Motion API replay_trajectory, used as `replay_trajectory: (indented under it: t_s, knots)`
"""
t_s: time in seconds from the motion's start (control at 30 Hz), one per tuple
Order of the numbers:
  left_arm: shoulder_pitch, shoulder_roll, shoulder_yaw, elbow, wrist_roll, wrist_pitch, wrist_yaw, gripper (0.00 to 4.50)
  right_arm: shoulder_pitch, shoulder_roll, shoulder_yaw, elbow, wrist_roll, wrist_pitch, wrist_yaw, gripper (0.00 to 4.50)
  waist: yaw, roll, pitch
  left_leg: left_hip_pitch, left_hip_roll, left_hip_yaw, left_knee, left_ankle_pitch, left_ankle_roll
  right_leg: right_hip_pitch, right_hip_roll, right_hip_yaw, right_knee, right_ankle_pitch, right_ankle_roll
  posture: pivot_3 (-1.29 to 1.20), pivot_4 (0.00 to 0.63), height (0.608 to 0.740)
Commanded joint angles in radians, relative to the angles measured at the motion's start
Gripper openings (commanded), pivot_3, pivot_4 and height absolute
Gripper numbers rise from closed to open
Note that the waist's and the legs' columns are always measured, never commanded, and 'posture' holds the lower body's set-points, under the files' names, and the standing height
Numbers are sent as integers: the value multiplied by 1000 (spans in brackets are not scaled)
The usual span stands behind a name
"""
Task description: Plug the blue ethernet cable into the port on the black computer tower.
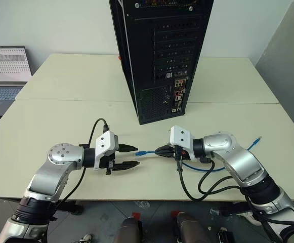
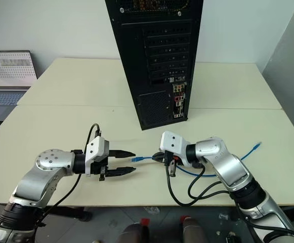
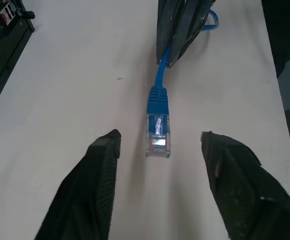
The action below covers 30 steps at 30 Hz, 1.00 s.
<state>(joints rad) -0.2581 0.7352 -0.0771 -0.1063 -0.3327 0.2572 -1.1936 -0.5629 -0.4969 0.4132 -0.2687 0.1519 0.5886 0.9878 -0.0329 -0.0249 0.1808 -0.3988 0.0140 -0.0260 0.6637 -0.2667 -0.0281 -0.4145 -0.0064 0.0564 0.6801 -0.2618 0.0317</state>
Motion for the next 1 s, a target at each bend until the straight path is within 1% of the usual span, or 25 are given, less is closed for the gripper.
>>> replay_trajectory:
  t_s: [0.03, 0.23, 0.47, 0.53, 0.57, 0.63, 0.7, 0.73, 0.83, 1.0]
  knots:
    - [-20, -10, 3, -2, 4, -30, 5, 1649, -12, -3, -5, -47, 14, -18, 12, 0, 0, 0, 0, 0, 0, 0, 0, 0, 0, 0, 0, 0, 0, 0, 0, 0, 150, 740]
    - [-21, -18, 3, 7, 12, -45, 11, 273, -8, -7, -4, -51, 11, -18, 14, 0, 0, 0, 0, 0, 0, 0, 0, 0, 0, 0, 0, 0, 0, 0, 0, 0, 150, 740]
    - [-21, -20, -1, 20, 23, -74, 11, 271, -10, -13, 6, -45, 5, -27, 28, 0, 0, 0, 0, 0, 0, 0, 0, 0, 0, 0, 0, 0, 0, 0, 0, 0, 150, 740]
    - [-18, -22, -2, 22, 33, -96, 11, 271, -6, -21, 6, -40, 5, -39, 40, 475, 0, 0, 0, 0, 0, 0, 0, 0, 0, 0, 0, 0, 0, 0, 0, 0, 150, 740]
    - [-18, -24, -3, 23, 37, -108, 13, 271, -4, -28, 6, -37, 4, -47, 48, 571, 0, 0, 0, 0, 0, 0, 0, 0, 0, 0, 0, 0, 0, 0, 0, 0, 150, 740]
    - [-17, -28, -6, 28, 51, -139, 16, 271, -4, -38, -2, -32, 8, -50, 57, 1142, 0, 0, 0, 0, 0, 0, 0, 0, 0, 0, 0, 0, 0, 0, 0, 0, 150, 740]
    - [-16, -33, -14, 37, 80, -201, 21, 271, -7, -57, -22, -33, 25, -39, 75, 1549, 0, 0, 0, 0, 0, 0, 0, 0, 0, 0, 0, 0, 0, 0, 0, 0, 150, 740]
    - [-16, -37, -17, 40, 94, -233, 25, 271, -9, -69, -35, -34, 36, -32, 86, 1831, 1, 0, 0, 0, 0, 0, 0, 0, 0, 0, 0, 0, 0, 0, 0, 0, 150, 740]
    - [-17, -54, -33, 57, 153, -362, 51, 271, 3, -94, -100, -50, 130, 36, 122, 2514, 2, 0, 0, 0, 0, 0, 0, 0, 0, 0, -1, 0, 0, 0, 0, 0, 150, 740]
    - [0, -86, -62, 88, 247, -625, 101, 271, 40, -71, -203, -68, 286, 190, 93, 2527, 2, 0, 0, 0, 0, 0, 0, 0, 0, 1, -1, 0, 0, 0, 0, 0, 150, 740]
